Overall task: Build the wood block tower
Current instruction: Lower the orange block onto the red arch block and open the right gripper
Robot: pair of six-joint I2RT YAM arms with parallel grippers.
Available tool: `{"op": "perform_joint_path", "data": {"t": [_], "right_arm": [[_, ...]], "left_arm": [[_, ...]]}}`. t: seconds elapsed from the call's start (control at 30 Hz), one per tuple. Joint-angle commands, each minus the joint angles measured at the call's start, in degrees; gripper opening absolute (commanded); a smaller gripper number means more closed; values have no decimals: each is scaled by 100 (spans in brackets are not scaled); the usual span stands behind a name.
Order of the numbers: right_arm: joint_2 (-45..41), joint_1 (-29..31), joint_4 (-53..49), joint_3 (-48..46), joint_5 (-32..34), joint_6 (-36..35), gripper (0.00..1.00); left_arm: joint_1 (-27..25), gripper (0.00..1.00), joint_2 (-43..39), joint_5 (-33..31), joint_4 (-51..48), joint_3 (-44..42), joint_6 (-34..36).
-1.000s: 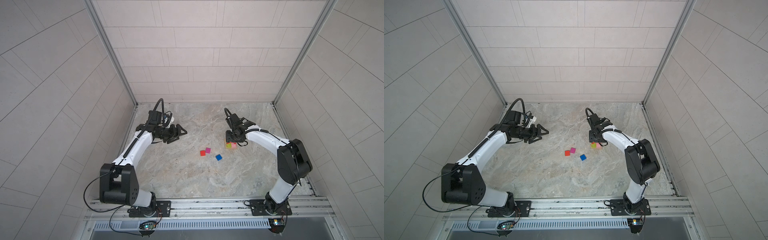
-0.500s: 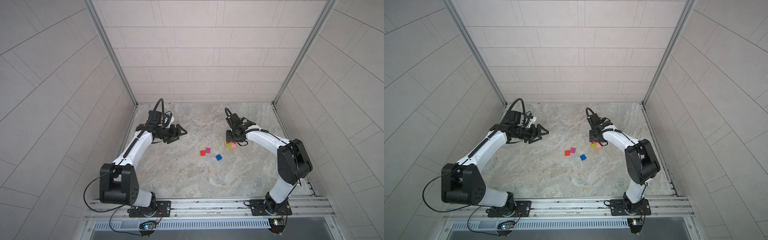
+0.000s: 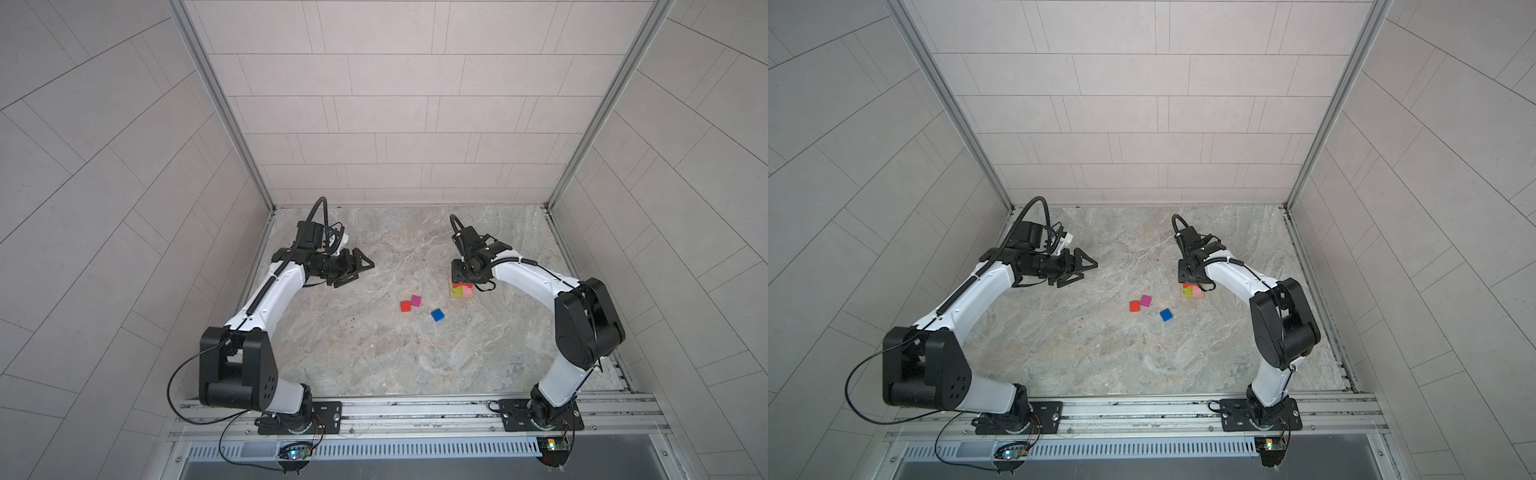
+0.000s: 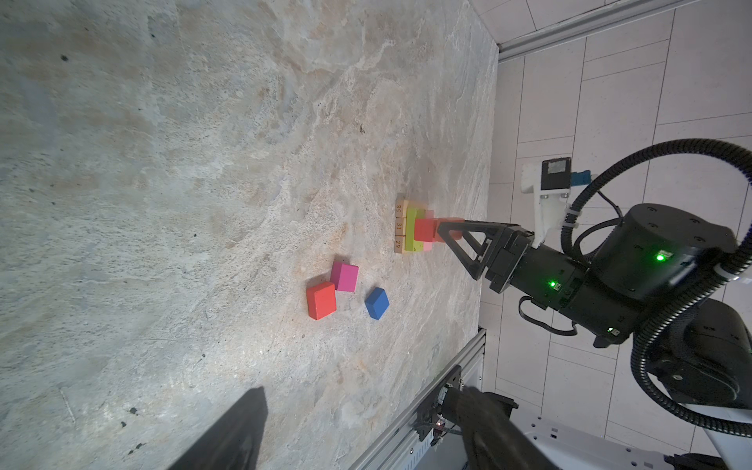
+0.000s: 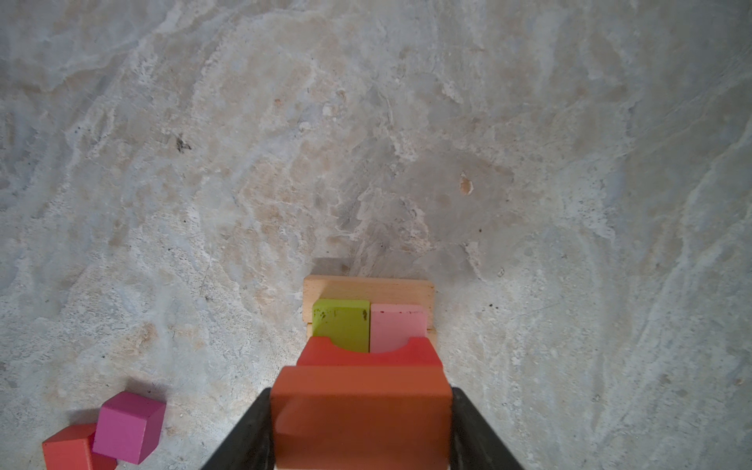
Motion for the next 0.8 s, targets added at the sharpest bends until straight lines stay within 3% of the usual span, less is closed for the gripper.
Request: {"op": "perform_joint_path", "data": {"t": [0.0,0.53,0.77], "right_arm": [[36,-35,-76,-70,64,68,46],[-12,-35,-79,-137,108,86,48],[7,-35,-95,-86,75,77,64]], "left_arm": [[-17,81,42,23,-15,-8,60],[-17,81,51,23,-15,-11,58],[-17,81,46,23,-15,-17,60]]}}
